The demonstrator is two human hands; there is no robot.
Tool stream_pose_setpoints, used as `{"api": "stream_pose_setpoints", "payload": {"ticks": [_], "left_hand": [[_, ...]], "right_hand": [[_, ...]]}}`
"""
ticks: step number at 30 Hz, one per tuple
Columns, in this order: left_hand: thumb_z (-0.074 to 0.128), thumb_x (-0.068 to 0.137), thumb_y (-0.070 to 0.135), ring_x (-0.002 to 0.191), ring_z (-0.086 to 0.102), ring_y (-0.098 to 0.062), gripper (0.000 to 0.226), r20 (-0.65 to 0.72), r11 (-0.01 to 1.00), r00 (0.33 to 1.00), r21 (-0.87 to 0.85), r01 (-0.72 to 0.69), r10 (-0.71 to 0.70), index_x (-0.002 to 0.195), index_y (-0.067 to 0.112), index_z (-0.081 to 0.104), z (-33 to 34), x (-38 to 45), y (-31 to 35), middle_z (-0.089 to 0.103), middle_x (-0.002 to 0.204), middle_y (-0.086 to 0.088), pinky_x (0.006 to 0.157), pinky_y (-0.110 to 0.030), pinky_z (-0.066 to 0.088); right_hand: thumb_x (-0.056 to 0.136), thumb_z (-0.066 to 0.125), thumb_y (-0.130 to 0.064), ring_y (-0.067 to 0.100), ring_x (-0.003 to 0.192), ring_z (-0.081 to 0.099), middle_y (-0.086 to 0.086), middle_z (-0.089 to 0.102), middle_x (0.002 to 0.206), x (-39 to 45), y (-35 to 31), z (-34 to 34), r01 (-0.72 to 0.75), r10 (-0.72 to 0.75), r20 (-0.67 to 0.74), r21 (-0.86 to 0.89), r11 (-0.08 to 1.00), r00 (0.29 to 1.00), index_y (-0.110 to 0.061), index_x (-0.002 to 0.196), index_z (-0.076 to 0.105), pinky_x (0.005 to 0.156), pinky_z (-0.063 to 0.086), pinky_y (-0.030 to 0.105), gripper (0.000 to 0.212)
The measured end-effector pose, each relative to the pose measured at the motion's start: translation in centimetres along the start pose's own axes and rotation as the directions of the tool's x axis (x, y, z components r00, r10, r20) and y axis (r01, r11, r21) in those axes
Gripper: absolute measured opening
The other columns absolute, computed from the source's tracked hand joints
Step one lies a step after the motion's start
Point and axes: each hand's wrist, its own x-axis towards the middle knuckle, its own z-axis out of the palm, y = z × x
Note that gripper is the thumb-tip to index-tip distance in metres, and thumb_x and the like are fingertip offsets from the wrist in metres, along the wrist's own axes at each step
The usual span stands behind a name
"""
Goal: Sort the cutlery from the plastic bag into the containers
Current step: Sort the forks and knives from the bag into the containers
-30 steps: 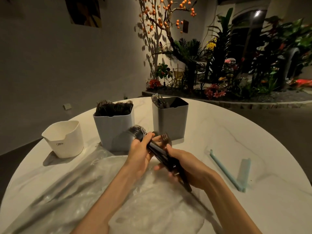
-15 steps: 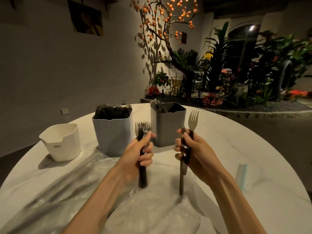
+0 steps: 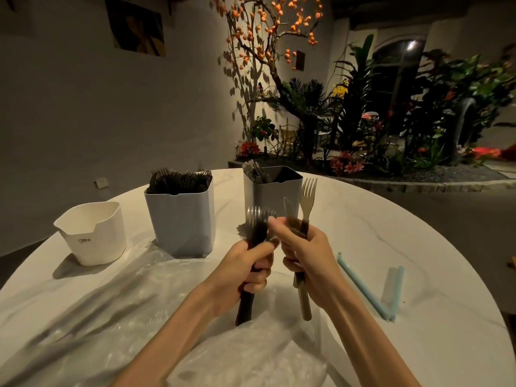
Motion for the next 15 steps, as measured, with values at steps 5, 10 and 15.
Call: {"api": "stream_pose_setpoints", "payload": {"ticks": [5, 10, 15], "left_hand": [[0.071, 0.086, 0.038, 0.045, 0.033, -0.009, 0.038, -0.075, 0.995, 0.997, 0.1, -0.027, 0.034, 0.1, 0.005, 0.056, 0.5, 0.1, -0.2, 0.052, 0.069, -0.004, 0.042, -0.019, 0.03], [0.061, 0.097, 0.03, 0.043, 0.031, -0.008, 0.033, -0.085, 0.999, 0.995, -0.02, -0.045, 0.043, 0.113, 0.002, 0.063, 0.2, 0.1, -0.2, 0.058, 0.071, -0.004, 0.04, -0.018, 0.027], [0.069, 0.084, 0.033, 0.04, 0.034, -0.01, 0.035, -0.173, 0.998, 0.983, -0.006, -0.059, 0.057, 0.101, 0.003, 0.069, 0.0, 0.3, -0.7, 0.063, 0.07, -0.006, 0.039, -0.019, 0.029]], "right_hand": [[0.086, 0.078, -0.033, 0.005, 0.044, 0.04, -0.009, 0.05, 0.048, 0.3, 0.1, -0.3, -0.012, 0.008, -0.203, -0.019, 1.0, 0.979, -0.01, 0.091, 0.071, 0.044, 0.036, 0.018, 0.025], [0.083, 0.08, -0.034, 0.003, 0.04, 0.037, -0.01, 0.047, 0.047, 0.4, -0.1, -1.0, -0.019, 0.025, -0.266, 0.025, 1.0, 0.964, -0.008, 0.092, 0.071, 0.041, 0.033, 0.016, 0.029], [0.085, 0.076, -0.035, 0.004, 0.039, 0.034, -0.004, 0.046, 0.051, 0.2, -0.5, -1.0, -0.018, 0.031, -0.131, 0.101, 0.995, 0.991, -0.008, 0.105, 0.075, 0.04, 0.031, 0.016, 0.034]]}}
